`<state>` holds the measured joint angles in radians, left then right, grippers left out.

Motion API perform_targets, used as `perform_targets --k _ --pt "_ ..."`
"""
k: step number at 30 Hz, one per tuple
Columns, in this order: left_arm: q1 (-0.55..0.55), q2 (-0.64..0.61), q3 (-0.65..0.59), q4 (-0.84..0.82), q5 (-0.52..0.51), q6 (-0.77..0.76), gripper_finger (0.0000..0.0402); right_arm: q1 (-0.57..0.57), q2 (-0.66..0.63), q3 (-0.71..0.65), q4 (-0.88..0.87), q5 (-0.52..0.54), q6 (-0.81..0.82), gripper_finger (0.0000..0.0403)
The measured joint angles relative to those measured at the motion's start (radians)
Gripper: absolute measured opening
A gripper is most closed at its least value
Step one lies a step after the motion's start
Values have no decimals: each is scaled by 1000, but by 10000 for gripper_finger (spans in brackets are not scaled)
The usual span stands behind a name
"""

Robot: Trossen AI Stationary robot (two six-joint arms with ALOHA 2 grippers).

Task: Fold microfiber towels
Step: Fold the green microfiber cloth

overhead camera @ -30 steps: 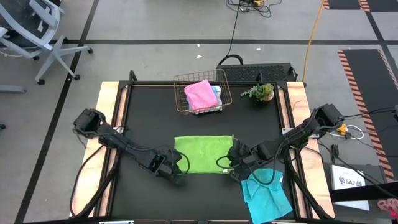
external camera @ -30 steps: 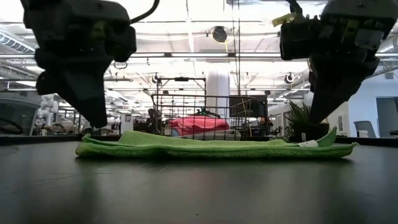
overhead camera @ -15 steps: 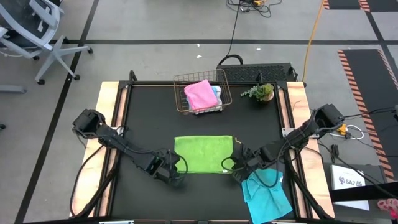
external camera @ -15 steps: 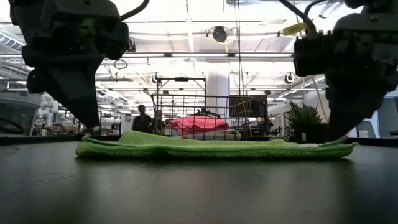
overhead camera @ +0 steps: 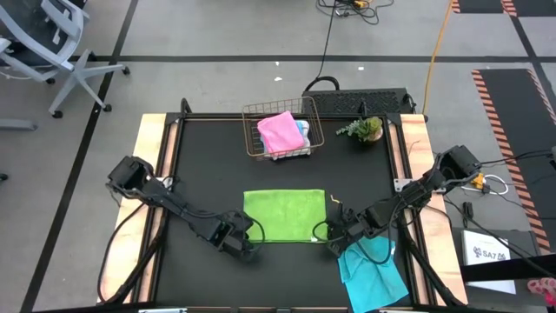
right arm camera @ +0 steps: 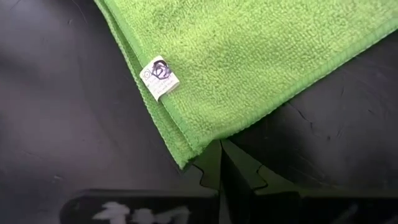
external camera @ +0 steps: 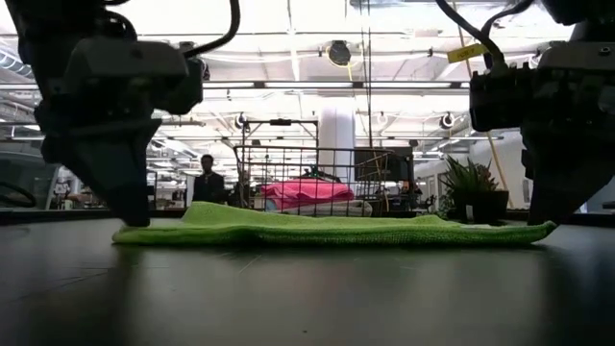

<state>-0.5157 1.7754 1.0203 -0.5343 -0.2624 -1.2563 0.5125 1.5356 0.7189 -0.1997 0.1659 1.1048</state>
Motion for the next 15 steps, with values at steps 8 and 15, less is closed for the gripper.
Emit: perform_targets --k 8,15 --pt "5 7 0 -6 10 50 1 0 -4 2 2 13 -28 0" --pt "-3 -23 0 -14 24 62 1 6 -26 76 2 -9 -131 0"
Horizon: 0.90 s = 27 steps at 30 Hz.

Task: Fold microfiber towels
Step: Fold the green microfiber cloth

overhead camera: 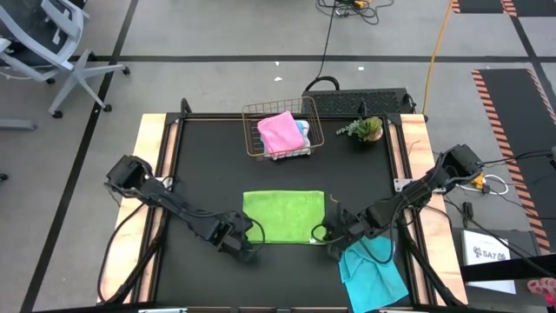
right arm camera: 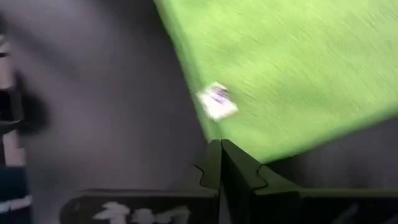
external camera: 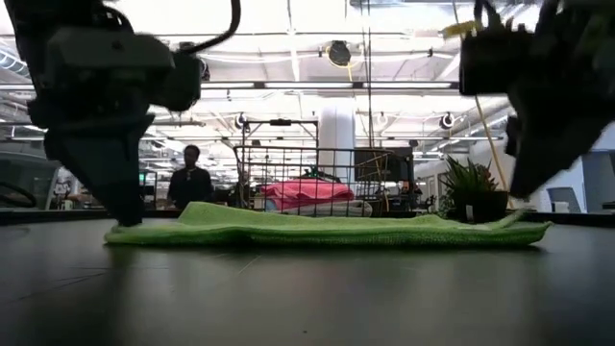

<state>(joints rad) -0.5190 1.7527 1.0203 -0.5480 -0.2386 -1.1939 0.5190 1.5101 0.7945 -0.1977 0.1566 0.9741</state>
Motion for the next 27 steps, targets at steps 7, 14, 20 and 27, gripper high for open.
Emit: perform_targets --k 7,14,20,27 --pt "-28 -74 0 -4 -58 135 1 0 1 68 -37 -2 -154 0" --pt "-46 -81 0 -34 -72 227 5 0 1 78 -74 -2 -242 0" --pt "-30 -78 0 -58 -74 282 2 -16 1 78 -65 -19 -253 0" --pt "-23 -78 0 -57 -24 387 23 -52 1 78 -68 -167 -258 0"
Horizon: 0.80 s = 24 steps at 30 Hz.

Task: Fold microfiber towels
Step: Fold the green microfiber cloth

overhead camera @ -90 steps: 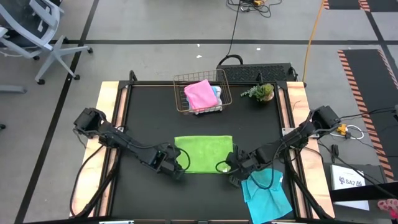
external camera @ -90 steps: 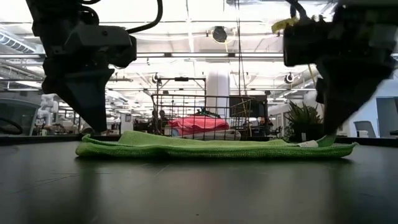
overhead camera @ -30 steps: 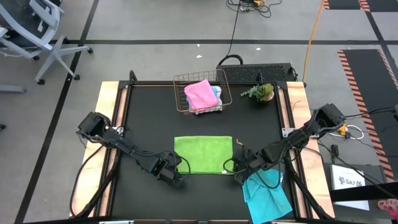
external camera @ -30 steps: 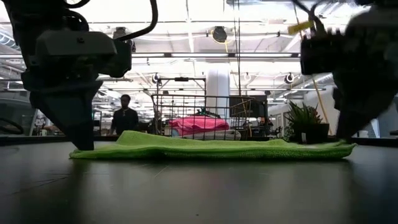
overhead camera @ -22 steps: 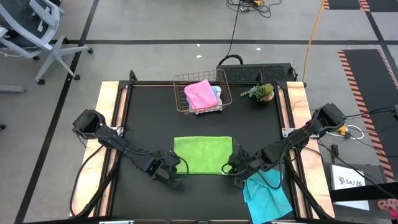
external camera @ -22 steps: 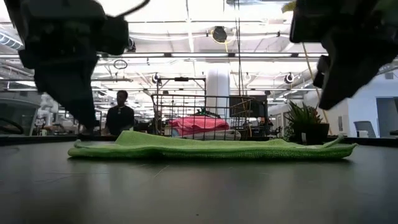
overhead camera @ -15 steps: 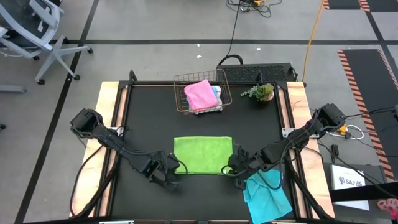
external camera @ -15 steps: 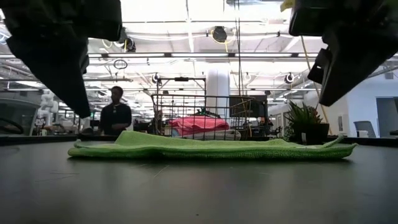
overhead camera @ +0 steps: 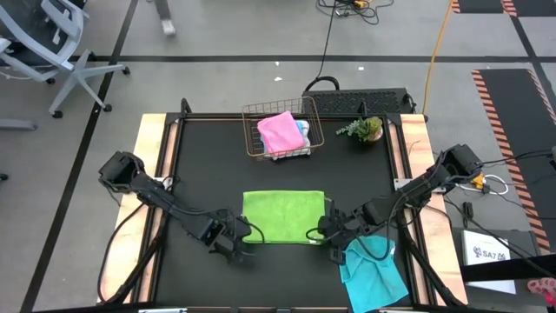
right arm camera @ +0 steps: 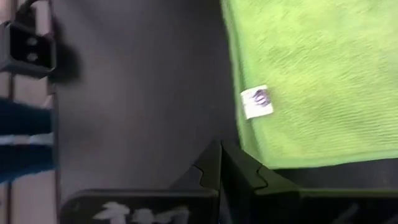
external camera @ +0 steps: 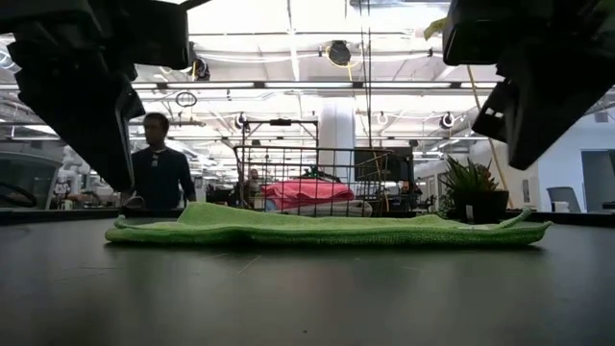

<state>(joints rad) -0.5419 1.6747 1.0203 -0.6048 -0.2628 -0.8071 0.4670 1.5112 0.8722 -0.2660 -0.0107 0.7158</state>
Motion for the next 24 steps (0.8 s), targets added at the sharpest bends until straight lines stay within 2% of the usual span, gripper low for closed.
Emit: perform_targets --k 7,10,18,22,24 --pt "-15 0 0 28 82 198 70 -1 0 0 0 -147 -39 0" --pt "-23 0 0 33 85 281 87 -2 0 0 -2 -177 -57 0" --pt "-22 0 0 32 34 367 118 -4 0 0 -78 -177 -174 5" --pt "-12 0 0 31 27 388 122 -21 1 0 -118 -168 -200 42" --pt "-7 0 0 30 27 400 122 -28 3 0 -117 -130 -213 67"
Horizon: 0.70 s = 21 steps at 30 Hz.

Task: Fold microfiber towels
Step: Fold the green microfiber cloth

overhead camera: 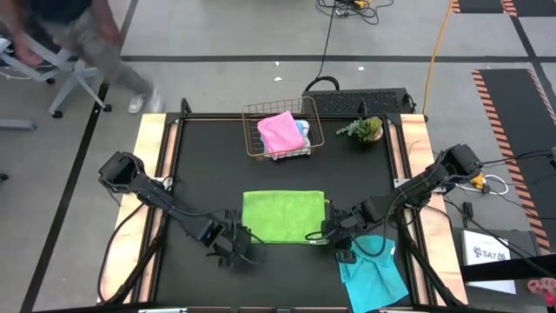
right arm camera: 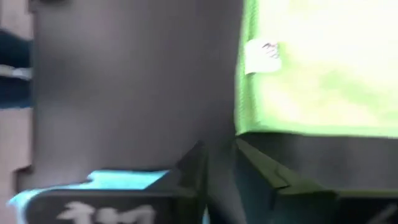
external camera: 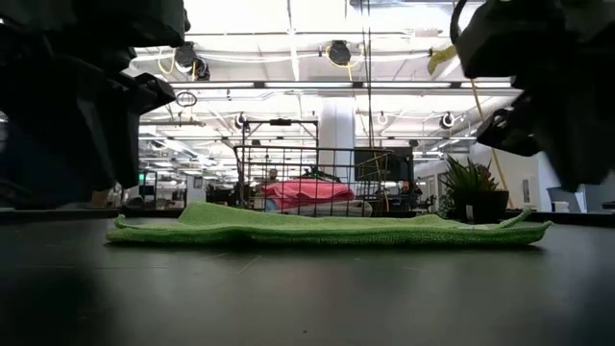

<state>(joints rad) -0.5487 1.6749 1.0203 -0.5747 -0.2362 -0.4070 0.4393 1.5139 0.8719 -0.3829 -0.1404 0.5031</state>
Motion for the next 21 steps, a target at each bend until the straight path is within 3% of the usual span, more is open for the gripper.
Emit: perform_targets --k 4,9,21 --pt "-1 0 0 -1 -19 47 122 -7 0 0 25 88 -40 116" --pt "-1 0 0 -1 -53 64 122 -5 6 0 27 114 -142 151" --pt "0 1 0 -2 -62 60 122 8 98 0 72 118 -234 161"
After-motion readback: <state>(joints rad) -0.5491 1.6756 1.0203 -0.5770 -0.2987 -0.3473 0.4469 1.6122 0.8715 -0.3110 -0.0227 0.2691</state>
